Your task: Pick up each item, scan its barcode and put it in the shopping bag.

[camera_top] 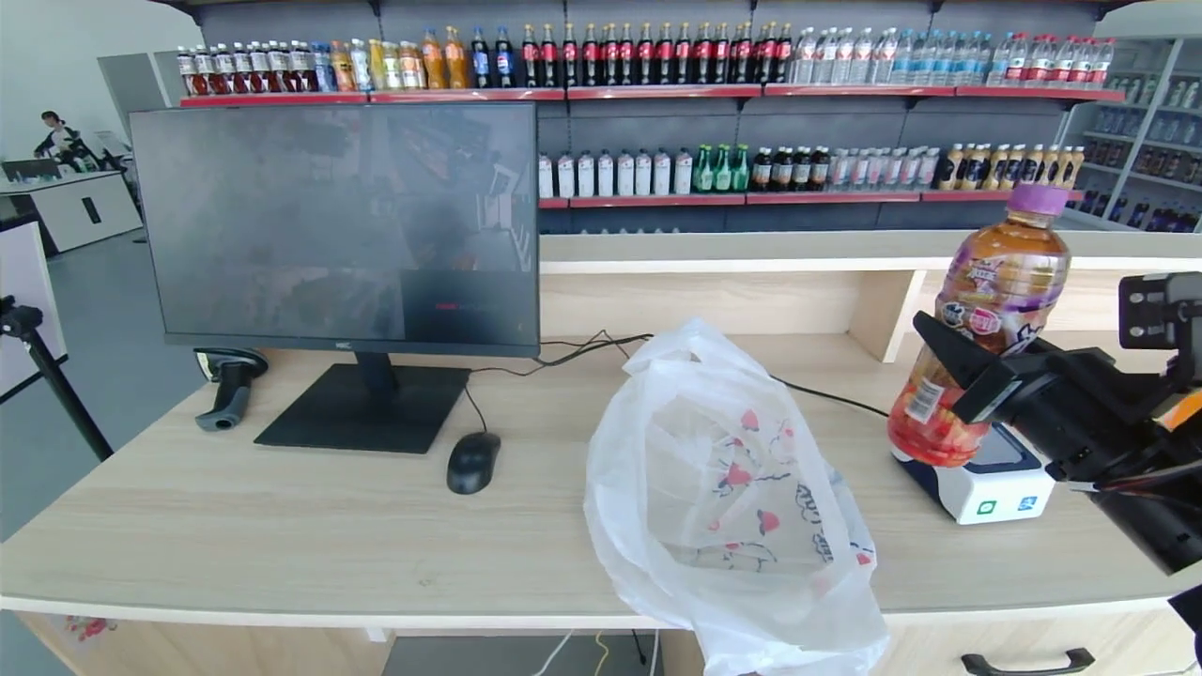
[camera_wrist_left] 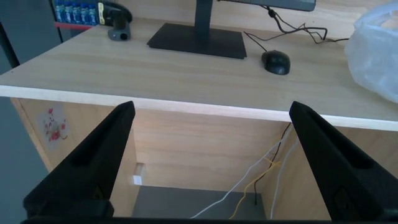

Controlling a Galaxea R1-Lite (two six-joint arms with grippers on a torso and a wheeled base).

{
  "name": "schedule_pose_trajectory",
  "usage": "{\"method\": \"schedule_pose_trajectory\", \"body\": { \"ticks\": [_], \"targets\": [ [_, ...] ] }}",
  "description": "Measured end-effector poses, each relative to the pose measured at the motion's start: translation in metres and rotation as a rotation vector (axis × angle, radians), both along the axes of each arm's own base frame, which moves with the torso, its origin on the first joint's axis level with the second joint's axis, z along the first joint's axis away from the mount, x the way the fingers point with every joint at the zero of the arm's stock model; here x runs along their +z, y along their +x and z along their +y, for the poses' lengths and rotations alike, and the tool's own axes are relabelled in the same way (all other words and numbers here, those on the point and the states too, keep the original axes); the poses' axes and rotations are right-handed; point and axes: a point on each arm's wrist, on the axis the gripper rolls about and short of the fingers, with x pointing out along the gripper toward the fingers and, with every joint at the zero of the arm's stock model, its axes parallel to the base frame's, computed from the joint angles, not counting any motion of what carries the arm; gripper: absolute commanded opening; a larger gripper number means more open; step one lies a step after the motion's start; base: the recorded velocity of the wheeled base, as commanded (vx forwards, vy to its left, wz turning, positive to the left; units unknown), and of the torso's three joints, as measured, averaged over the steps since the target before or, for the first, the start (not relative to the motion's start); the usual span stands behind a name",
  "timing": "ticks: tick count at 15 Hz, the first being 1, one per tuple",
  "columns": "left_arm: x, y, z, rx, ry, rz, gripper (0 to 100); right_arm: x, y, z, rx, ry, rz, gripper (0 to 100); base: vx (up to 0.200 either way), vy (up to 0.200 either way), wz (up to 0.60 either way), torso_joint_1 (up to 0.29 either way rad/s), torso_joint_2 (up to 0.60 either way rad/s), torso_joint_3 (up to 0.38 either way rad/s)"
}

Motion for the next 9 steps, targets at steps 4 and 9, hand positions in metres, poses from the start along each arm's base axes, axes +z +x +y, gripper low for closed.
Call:
{"method": "schedule_pose_trajectory", "body": {
  "ticks": [4, 9],
  "targets": [
    [0.0000, 0.0000, 0.0000, -0.001, 0.000, 0.000, 100, 0.0031, -0.0038, -0.0005, -0.001, 0.003, -0.016, 0, 0.000, 0.000, 0.60, 0.004, 0.00, 0.001],
    [-0.0002, 0.0000, 0.0000, 0.000, 0.000, 0.001, 100, 0.0043, -0.0045, 0.0058, 0.028, 0.000, -0.022, 0, 0.000, 0.000, 0.00, 0.000, 0.00, 0.000]
  ]
}}
